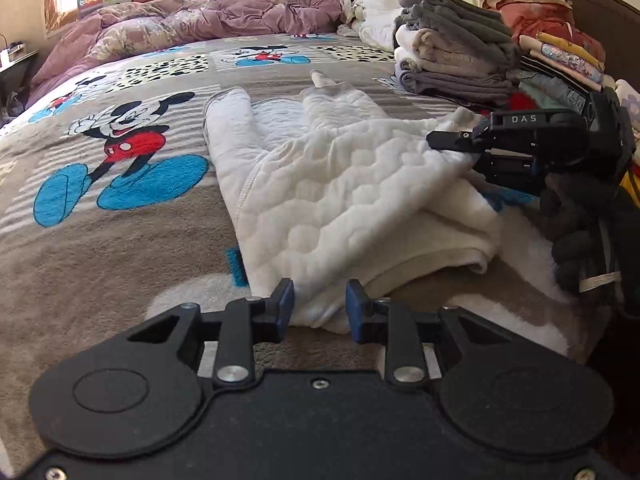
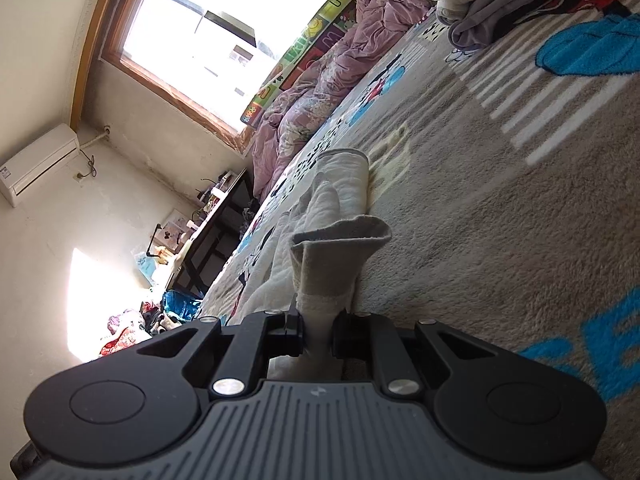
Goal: Fold clothes
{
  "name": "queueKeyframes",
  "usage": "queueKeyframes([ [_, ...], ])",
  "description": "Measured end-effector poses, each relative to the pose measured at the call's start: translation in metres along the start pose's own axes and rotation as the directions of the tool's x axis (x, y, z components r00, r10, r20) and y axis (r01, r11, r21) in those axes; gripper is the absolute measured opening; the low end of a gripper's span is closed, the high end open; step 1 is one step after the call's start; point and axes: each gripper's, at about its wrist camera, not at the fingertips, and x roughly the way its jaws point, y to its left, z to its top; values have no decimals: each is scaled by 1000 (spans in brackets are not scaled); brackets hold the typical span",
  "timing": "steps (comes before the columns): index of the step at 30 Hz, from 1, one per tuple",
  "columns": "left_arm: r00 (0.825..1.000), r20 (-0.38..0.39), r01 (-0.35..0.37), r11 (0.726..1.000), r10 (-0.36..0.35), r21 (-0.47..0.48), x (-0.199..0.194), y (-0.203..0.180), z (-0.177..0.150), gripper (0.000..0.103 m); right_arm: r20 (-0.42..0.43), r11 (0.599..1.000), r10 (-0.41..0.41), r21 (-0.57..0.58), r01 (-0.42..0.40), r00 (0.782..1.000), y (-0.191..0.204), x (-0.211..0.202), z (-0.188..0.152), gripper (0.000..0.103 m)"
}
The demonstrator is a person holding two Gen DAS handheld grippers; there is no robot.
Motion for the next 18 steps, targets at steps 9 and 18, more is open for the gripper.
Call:
queueKeyframes([
  [9, 974, 152, 145, 978, -168, 151, 5, 9, 7, 56, 19, 996, -84, -12, 84, 996, 50, -10, 15, 14],
  [18, 987, 74, 128, 972, -145, 199, 22, 11, -5, 44, 1, 985, -165, -55, 165, 986, 110, 16, 31, 14],
])
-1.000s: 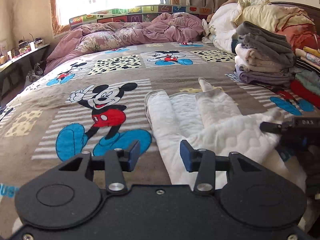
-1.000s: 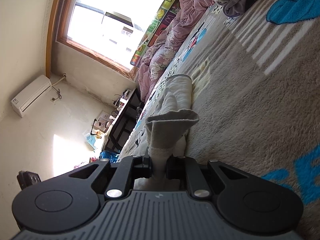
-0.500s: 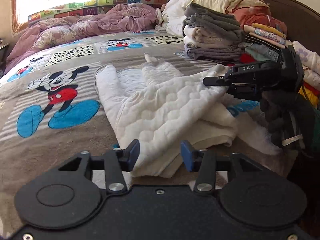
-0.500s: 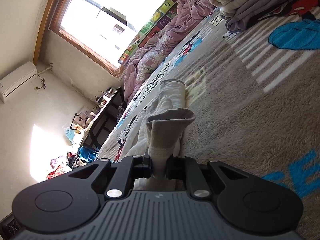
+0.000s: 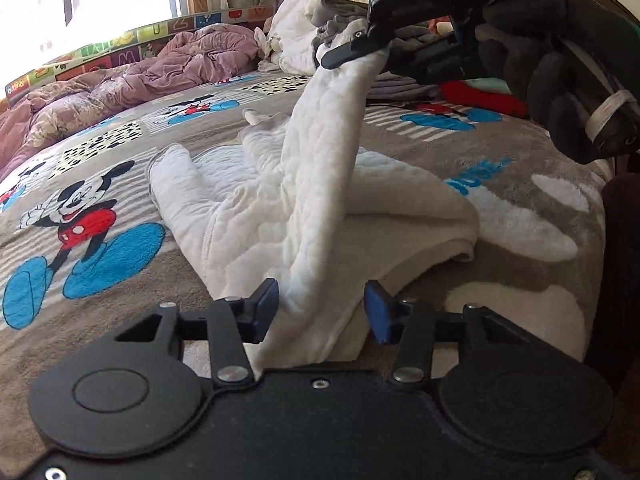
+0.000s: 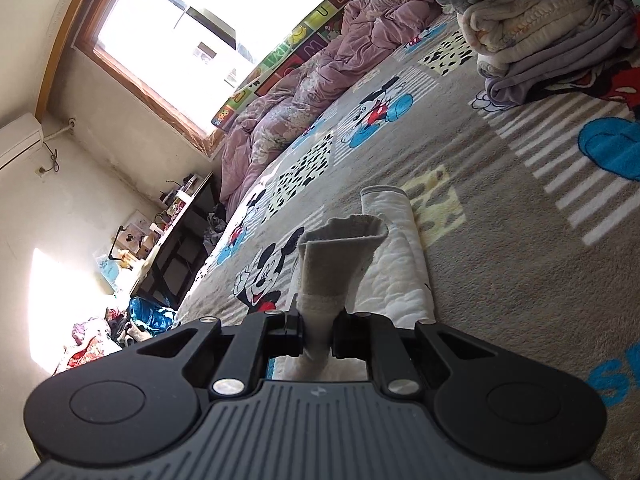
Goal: Fold clothes
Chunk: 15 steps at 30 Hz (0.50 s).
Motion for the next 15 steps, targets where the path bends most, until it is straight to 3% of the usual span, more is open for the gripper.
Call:
queueKeyframes([
  [7, 994, 19, 106, 969, -105, -223, -3, 28, -2, 45, -44, 991, -94, -95, 90, 995, 50, 58, 16, 22],
  [8, 993, 25, 119, 958, -116, -262, -3, 33, -3, 46, -54, 990, -100, -105, 94, 993, 54, 70, 19, 30],
  [9, 991, 31, 131, 945, -127, -301, -3, 38, -4, 46, -65, 990, -104, -106, 97, 992, 58, 83, 22, 46],
  [10, 990, 39, 139, 932, -134, -334, -4, 43, -4, 46, -69, 990, -100, -102, 92, 993, 60, 90, 24, 51],
  [13, 985, 66, 172, 887, -160, -428, -7, 56, -6, 46, -31, 991, -51, -124, 47, 998, 71, 97, 33, 53],
  [15, 983, 83, 184, 857, -164, -482, -9, 64, -7, 46, -12, 987, -29, -157, 27, 1000, 73, 95, 37, 62],
])
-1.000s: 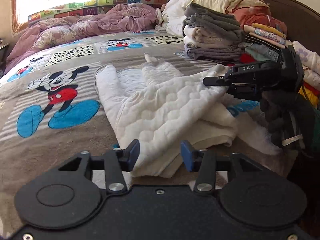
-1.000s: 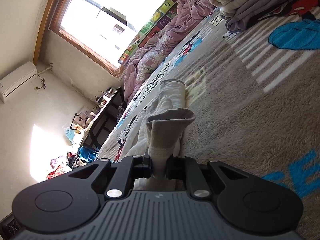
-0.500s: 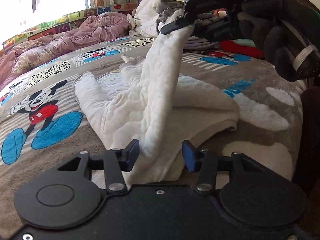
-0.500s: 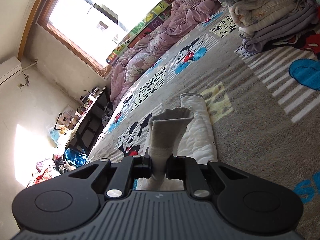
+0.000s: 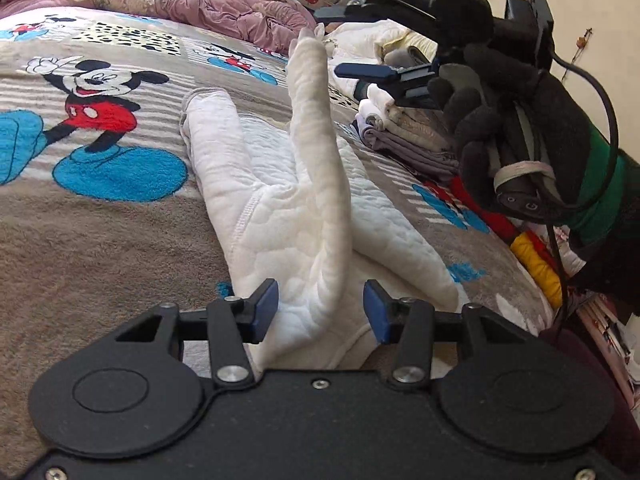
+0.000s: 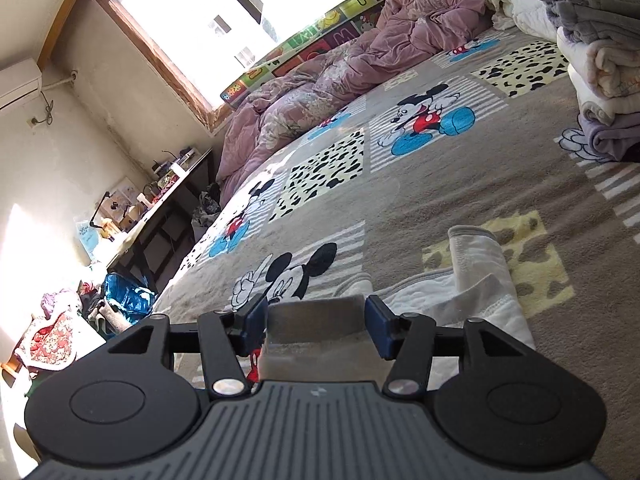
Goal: Fold clothes
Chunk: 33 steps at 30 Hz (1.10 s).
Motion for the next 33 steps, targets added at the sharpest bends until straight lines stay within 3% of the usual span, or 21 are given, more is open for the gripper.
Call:
queueKeyframes([
  [3, 1000, 14, 14, 999, -14, -43, -5, 8, 2, 46, 22, 999, 14, -47, -13, 1000, -6, -5, 3, 64],
  [10, 999, 29, 34, 997, -32, -64, -12, 7, 3, 45, -175, 982, 24, -178, -56, 984, -15, 32, -16, 64],
  [12, 998, 42, 42, 998, -40, -49, -14, 5, 3, 37, -207, 966, 0, -251, -53, 978, -6, 42, -23, 64],
  [19, 999, 14, 38, 999, -38, -16, -4, 3, -1, 36, -265, 905, -102, -426, -21, 959, 9, 75, -38, 63],
  [20, 999, 7, 33, 999, -32, -14, -2, 3, -1, 36, -279, 906, -94, -422, -34, 956, 8, 77, -38, 58],
  [21, 999, 3, 32, 999, -32, -14, -1, 3, -1, 36, -294, 908, -85, -417, -47, 952, 6, 78, -38, 39],
  [22, 1000, 0, 31, 999, -31, -14, 0, 3, -2, 36, -303, 911, -85, -409, -49, 949, 5, 79, -39, 28],
  [24, 1000, -7, 29, 999, -29, -13, 1, 3, -2, 36, -289, 916, -74, -398, -49, 954, 3, 75, -38, 15],
  [30, 999, -25, 37, 999, -38, -25, 2, 7, -2, 35, -148, 945, 21, -321, -68, 989, 2, 46, -25, 10],
  [33, 998, -28, 46, 998, -47, -44, 3, 10, -2, 35, -90, 951, 14, -305, -41, 996, 6, 44, -17, 9],
])
